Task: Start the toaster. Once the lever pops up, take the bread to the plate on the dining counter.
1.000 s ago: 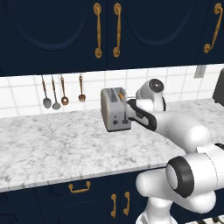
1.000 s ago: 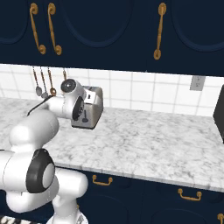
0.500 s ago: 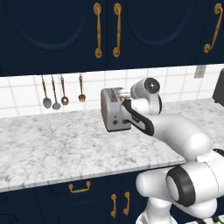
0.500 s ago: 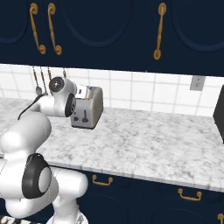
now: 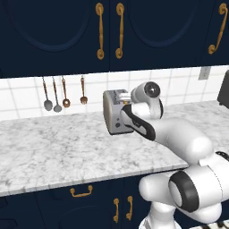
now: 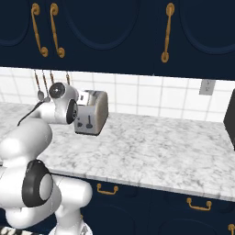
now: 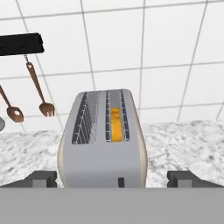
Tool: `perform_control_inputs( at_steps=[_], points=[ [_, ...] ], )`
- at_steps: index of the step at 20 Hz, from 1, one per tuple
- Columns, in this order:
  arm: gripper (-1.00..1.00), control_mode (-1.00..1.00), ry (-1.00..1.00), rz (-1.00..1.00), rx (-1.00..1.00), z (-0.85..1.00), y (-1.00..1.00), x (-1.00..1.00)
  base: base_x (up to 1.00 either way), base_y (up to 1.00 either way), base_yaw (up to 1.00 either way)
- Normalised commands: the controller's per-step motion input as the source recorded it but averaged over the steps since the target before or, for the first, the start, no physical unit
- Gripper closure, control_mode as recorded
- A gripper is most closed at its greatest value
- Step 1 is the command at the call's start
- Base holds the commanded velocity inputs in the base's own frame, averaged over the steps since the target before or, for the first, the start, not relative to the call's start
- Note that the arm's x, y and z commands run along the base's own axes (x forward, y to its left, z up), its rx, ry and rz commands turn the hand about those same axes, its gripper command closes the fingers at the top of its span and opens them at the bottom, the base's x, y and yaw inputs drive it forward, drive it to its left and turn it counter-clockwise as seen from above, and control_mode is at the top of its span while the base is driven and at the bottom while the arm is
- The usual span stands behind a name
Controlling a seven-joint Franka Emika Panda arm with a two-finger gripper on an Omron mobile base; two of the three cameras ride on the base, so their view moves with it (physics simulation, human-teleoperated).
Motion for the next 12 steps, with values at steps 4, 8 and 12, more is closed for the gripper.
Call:
perform_control_inputs(
  at_steps=[4, 8, 12],
  points=[
    [-1.00, -1.00, -0.06, 0.00, 0.02, -0.23, 0.00, 0.21, 0.00, 0.00, 0.00],
    [-1.00, -1.00, -0.06, 0.00, 0.01, -0.24, 0.00, 0.26, 0.00, 0.00, 0.00],
    [-1.00, -1.00, -0.04, 0.00, 0.01, -0.13, 0.00, 0.26, 0.00, 0.00, 0.00]
  ],
)
